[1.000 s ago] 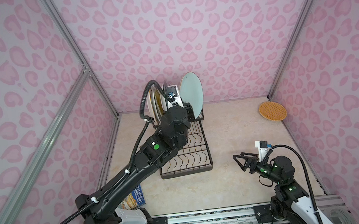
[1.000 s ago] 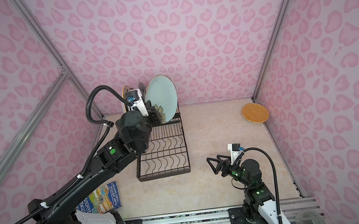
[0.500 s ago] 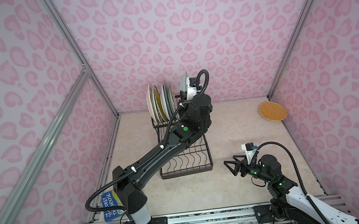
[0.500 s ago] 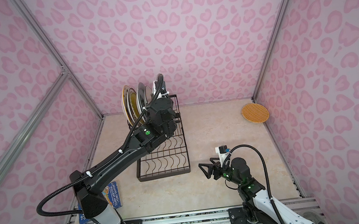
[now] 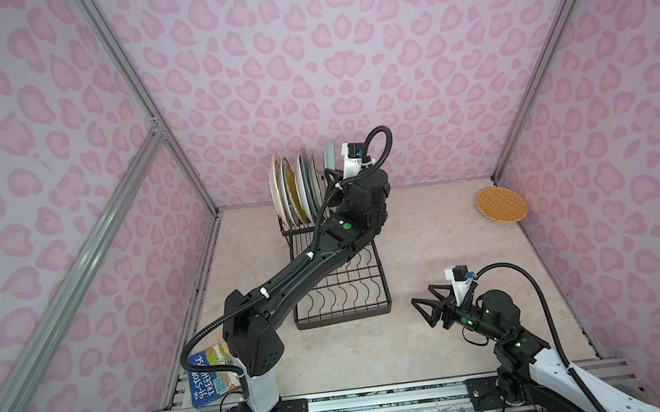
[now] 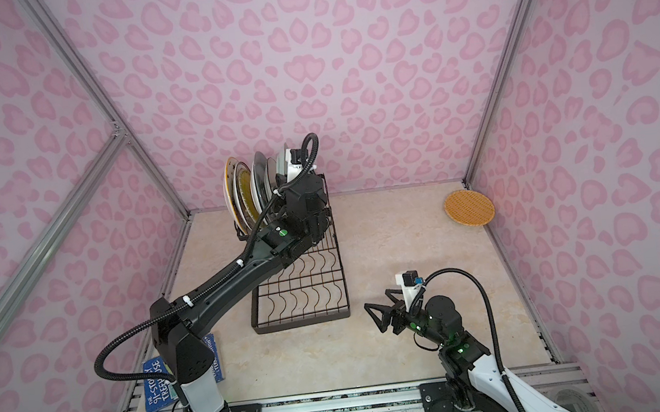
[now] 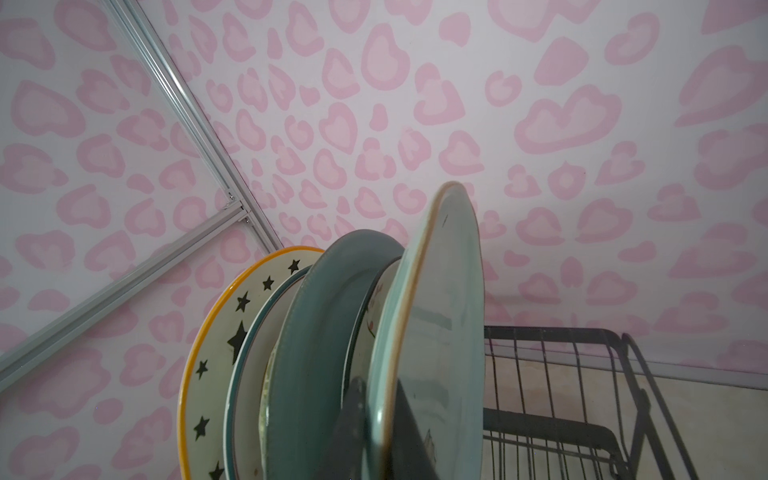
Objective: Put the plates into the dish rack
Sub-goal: 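Lower the teal plate with the left gripper into the rack's upper tier, then open the left gripper and withdraw it from the rack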
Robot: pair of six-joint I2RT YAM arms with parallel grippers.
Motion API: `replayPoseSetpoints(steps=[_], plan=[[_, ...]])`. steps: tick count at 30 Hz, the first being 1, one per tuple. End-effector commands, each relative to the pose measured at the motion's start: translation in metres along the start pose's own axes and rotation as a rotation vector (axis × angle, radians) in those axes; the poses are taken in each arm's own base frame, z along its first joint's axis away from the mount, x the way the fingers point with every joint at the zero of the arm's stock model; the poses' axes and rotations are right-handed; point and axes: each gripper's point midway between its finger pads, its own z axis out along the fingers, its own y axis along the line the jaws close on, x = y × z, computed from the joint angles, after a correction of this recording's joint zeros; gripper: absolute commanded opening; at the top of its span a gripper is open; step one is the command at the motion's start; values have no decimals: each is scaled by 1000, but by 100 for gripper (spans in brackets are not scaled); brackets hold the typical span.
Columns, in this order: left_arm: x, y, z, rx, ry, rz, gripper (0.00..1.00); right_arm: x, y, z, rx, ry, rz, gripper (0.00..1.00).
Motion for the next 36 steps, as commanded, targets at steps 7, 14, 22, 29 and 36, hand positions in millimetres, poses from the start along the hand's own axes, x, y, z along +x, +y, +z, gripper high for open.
replayPoseSetpoints(steps=[7, 14, 22, 29, 36], plan=[[-3, 1, 8, -47, -4, -67, 4, -1, -2, 0, 19, -11, -29, 97], [6, -7, 10, -44, 8, -61, 3, 1, -2, 0, 23, -5, -36, 97], [15, -11, 11, -47, 24, -56, 3, 2, -2, 1, 28, 1, -44, 97], [25, -14, 10, -30, 45, -65, 6, 3, -2, 2, 31, 10, -52, 97], [29, -14, 6, 13, 65, -93, 17, 5, 0, 3, 32, 19, -63, 97]])
